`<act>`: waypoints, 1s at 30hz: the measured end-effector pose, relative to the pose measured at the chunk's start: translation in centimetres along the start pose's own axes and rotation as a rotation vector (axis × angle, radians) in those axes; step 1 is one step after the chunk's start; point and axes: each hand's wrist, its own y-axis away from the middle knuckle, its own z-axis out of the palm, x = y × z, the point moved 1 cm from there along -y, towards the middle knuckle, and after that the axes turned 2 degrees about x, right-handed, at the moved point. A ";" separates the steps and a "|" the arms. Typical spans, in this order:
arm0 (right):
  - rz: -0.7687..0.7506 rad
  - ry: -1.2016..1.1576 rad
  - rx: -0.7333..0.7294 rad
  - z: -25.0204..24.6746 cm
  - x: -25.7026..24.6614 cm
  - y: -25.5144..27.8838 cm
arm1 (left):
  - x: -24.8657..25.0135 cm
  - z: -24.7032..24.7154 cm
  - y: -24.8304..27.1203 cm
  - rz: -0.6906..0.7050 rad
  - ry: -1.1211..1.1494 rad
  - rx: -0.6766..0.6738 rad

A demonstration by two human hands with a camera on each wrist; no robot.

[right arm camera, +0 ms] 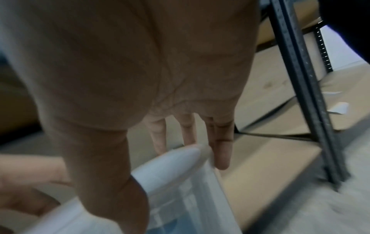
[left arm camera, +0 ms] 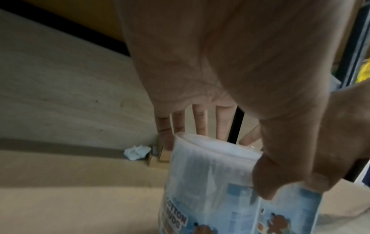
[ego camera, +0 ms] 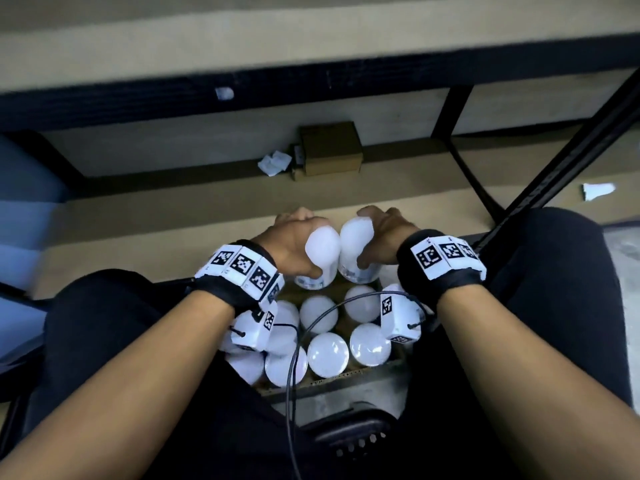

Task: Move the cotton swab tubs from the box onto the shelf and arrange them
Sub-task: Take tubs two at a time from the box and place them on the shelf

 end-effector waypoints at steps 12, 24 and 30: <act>-0.290 -0.251 0.281 -13.1 -2.8 8.5 | 5.5 -14.7 4.0 0.133 -0.113 0.191; -0.435 -0.340 0.560 -23.8 -6.5 12.1 | 9.7 -27.3 4.9 0.232 -0.127 0.366; -0.385 -0.305 0.665 -26.2 -8.2 9.6 | 10.5 -30.1 2.4 0.223 -0.127 0.342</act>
